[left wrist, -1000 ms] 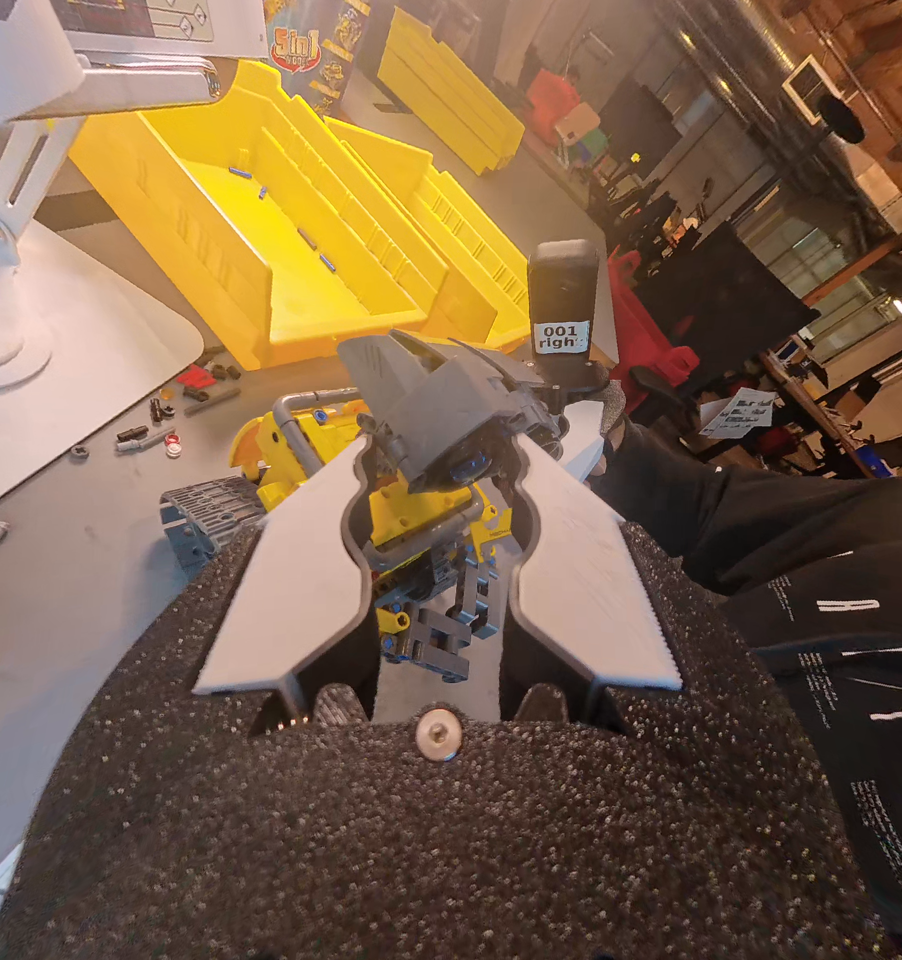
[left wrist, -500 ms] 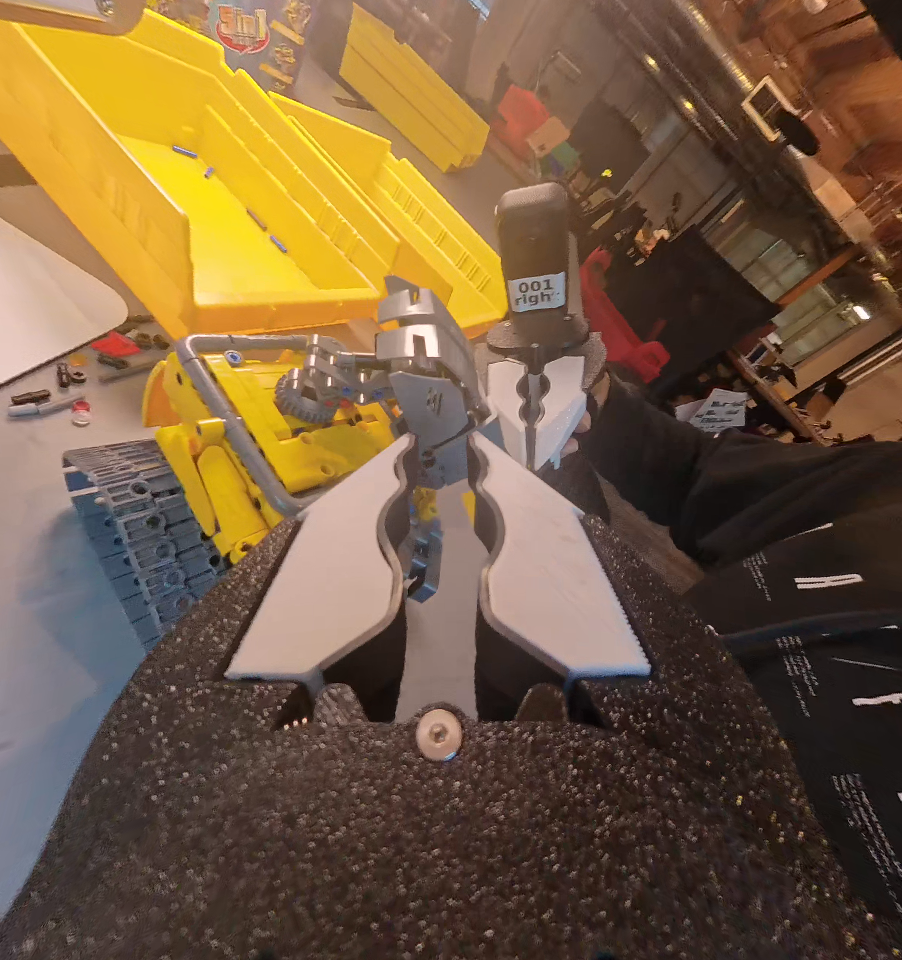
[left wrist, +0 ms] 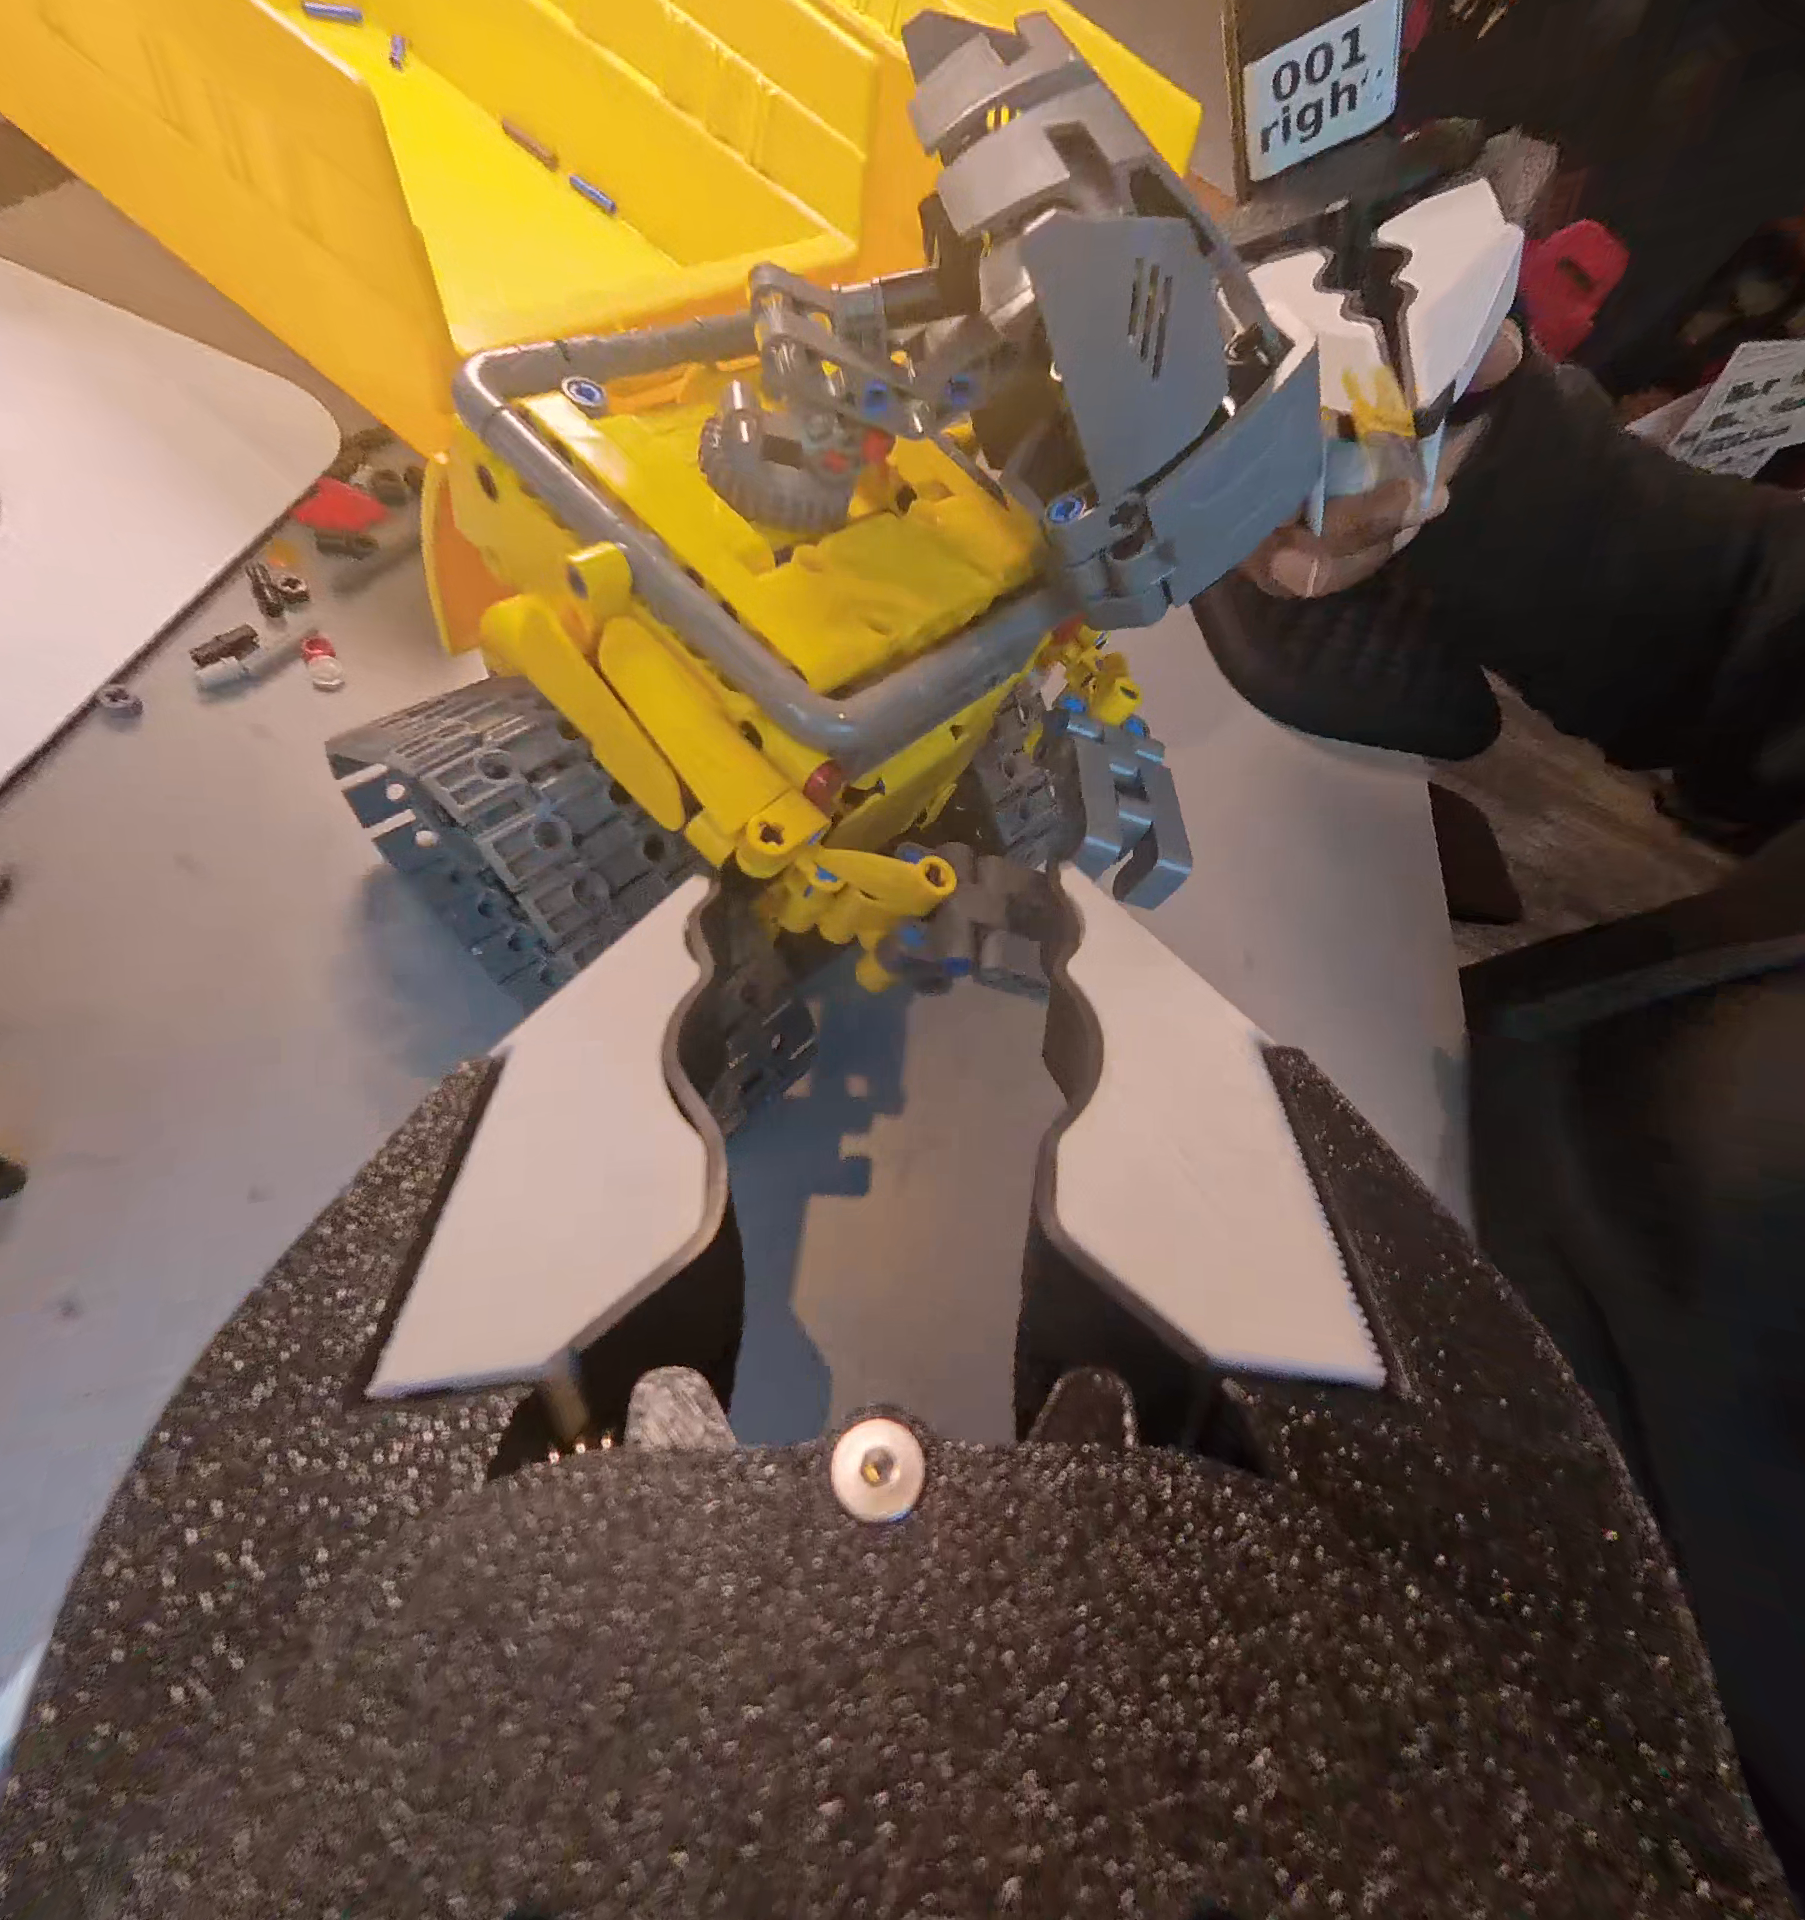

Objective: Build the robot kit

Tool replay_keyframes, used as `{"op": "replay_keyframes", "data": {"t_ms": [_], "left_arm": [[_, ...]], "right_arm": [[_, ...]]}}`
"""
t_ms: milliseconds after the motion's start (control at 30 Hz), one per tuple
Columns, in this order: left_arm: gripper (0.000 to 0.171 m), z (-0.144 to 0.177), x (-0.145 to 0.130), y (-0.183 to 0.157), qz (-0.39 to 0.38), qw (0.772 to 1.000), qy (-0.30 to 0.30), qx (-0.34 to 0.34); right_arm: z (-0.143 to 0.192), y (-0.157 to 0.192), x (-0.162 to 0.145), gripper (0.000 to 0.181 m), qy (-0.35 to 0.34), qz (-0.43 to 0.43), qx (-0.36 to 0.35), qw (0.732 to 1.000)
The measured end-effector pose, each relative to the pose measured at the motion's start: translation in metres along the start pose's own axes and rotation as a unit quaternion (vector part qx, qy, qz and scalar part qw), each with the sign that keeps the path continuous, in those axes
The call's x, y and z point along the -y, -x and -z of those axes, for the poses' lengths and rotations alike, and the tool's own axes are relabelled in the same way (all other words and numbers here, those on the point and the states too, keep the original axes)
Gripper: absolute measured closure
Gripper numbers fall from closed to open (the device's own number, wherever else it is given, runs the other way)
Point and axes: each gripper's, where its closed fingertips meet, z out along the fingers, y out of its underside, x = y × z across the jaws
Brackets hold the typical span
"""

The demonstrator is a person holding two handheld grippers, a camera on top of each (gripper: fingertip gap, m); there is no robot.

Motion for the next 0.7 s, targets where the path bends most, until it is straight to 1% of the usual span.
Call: {"op": "replay_keyframes", "data": {"t_ms": [100,167,233,300,333,367,433,500,567,633,700], "left_arm": [[0.117,-0.005,-0.004,-0.021,0.031,0.999,0.002,-0.013],[0.119,-0.008,-0.011,-0.044,0.032,0.999,0.015,-0.029],[0.118,-0.008,-0.020,-0.065,0.007,0.998,0.040,-0.043],[0.119,0.001,-0.016,-0.068,-0.029,0.998,0.046,-0.019],[0.122,0.007,-0.009,-0.066,-0.051,0.998,0.043,-0.003],[0.119,0.014,0.001,-0.063,-0.079,0.996,0.038,0.016],[0.117,0.024,0.025,-0.056,-0.142,0.988,0.029,0.049],[0.108,0.026,0.050,-0.057,-0.190,0.980,0.027,0.049],[0.099,0.016,0.075,-0.062,-0.246,0.968,0.031,0.028],[0.087,-0.005,0.093,-0.063,-0.314,0.946,0.074,0.019],[0.071,-0.028,0.097,-0.062,-0.380,0.913,0.148,0.006]], "right_arm": [[0.003,0.006,0.000,0.181,-0.005,0.005,0.016,1.000],[0.006,0.013,0.000,0.181,-0.002,0.015,0.029,0.999],[0.010,0.023,-0.002,0.181,0.003,0.024,0.042,0.999],[0.015,0.033,-0.004,0.181,0.006,0.035,0.053,0.998],[0.018,0.037,-0.004,0.181,0.006,0.040,0.055,0.998],[0.020,0.040,-0.004,0.181,0.005,0.045,0.056,0.997],[0.026,0.045,-0.004,0.181,-0.001,0.053,0.058,0.997],[0.029,0.048,-0.002,0.181,-0.010,0.059,0.057,0.997],[0.031,0.050,0.000,0.181,-0.018,0.060,0.059,0.996],[0.032,0.051,0.000,0.181,-0.022,0.060,0.060,0.996],[0.031,0.053,-0.001,0.181,-0.022,0.061,0.061,0.996]]}}
